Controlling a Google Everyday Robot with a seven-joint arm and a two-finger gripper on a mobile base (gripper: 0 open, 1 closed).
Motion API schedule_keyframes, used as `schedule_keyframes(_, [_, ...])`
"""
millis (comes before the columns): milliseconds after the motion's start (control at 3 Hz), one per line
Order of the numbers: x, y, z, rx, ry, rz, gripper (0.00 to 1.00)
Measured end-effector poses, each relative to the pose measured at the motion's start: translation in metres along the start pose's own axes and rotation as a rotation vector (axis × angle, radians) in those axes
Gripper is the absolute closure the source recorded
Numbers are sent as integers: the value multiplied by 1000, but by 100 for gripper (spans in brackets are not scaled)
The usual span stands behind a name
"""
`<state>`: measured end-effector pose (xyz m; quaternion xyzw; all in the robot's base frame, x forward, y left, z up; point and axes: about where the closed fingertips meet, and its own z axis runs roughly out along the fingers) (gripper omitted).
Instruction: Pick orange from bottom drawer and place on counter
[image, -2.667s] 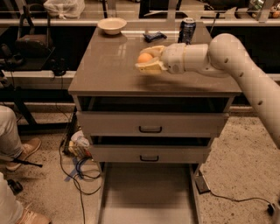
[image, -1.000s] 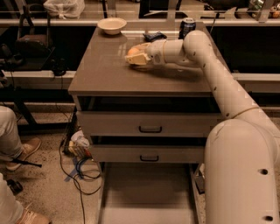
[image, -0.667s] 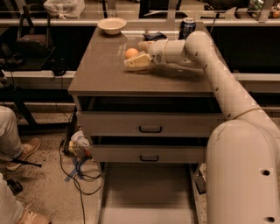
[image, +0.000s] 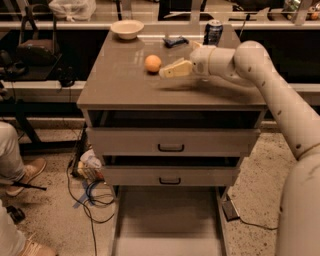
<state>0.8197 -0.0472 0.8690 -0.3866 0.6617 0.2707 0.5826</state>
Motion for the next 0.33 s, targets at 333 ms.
schedule_keyframes(333, [1,-8,-56,135,-31,11,0])
